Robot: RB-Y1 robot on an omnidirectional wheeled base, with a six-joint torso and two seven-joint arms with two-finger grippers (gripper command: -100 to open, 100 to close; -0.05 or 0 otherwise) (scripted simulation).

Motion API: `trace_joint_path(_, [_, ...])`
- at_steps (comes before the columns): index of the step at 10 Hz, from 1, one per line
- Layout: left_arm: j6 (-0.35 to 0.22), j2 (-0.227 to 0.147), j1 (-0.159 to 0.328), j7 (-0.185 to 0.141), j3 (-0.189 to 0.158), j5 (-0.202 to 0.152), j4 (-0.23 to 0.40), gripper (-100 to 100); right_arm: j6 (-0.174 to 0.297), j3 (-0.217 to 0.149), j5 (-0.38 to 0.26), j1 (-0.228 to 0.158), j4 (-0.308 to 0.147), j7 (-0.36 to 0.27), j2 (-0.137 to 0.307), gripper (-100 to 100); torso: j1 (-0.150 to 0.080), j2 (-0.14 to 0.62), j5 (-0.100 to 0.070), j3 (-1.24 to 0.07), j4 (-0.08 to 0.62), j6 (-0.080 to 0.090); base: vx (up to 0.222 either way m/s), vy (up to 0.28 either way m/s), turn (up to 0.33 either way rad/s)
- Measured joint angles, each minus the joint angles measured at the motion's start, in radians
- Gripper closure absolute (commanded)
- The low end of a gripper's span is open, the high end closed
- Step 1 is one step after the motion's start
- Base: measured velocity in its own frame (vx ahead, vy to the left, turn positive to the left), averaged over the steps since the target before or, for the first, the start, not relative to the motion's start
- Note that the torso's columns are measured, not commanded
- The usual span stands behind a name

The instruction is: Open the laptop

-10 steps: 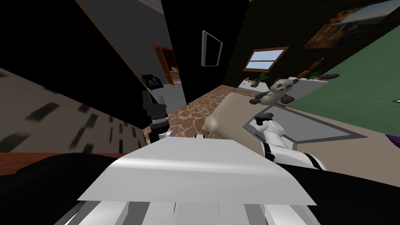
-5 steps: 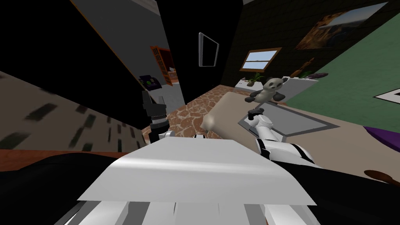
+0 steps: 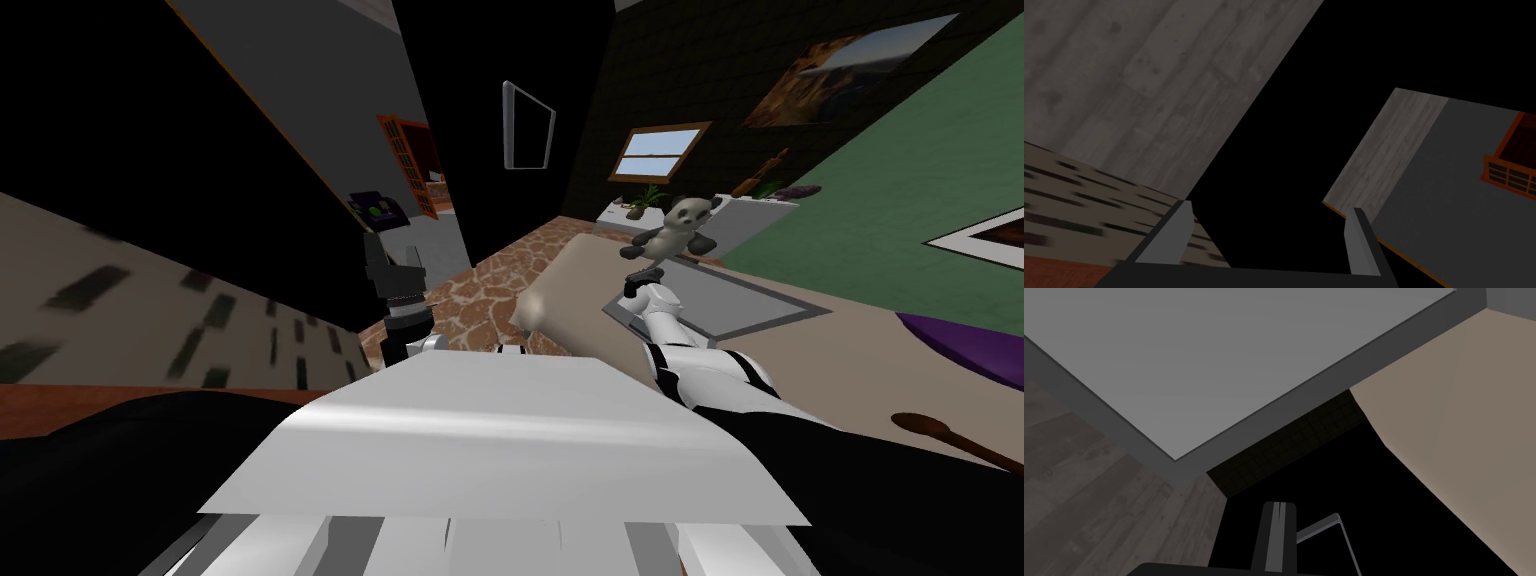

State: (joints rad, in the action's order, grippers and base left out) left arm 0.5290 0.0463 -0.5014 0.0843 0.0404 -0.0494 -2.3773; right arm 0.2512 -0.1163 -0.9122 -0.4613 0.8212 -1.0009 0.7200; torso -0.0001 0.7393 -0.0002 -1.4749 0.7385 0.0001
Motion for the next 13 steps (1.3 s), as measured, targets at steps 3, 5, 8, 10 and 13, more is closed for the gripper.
trace_joint_path(3, [0.0,0.0,0.0,0.0,0.0,0.0,0.0,0,0.033,0.048,-0.052,-0.073,-0.032,0.027,-0.024,100,-0.001,0.0,0.0,0.0,0.0,0.0,-0.068,-0.047,-0.072])
trace_joint_path(5, [0.0,0.0,0.0,0.0,0.0,0.0,0.0,0,0.053,0.078,-0.091,-0.107,-0.033,0.049,-0.04,100,-0.002,0.0,0.0,-0.001,-0.001,0.001,-0.084,-0.079,-0.109])
trace_joint_path(8, [0.0,0.0,0.0,0.0,0.0,0.0,0.0,0,0.081,0.118,-0.146,-0.173,-0.064,0.084,-0.061,-100,0.003,-0.004,0.001,-0.003,-0.001,0.0,-0.041,-0.034,0.089])
trace_joint_path(10, [0.0,0.0,0.0,0.0,0.0,0.0,0.0,0,0.088,0.12,-0.181,-0.144,-0.061,0.112,-0.021,-100,-0.002,0.002,0.0,0.001,0.0,0.0,-0.112,-0.09,0.274])
trace_joint_path(13, [0.0,0.0,0.0,0.0,0.0,0.0,0.0,0,0.106,0.124,-0.23,-0.105,-0.051,0.147,0.014,-100,0.002,-0.003,0.001,-0.002,-0.001,-0.001,-0.083,-0.065,0.163])
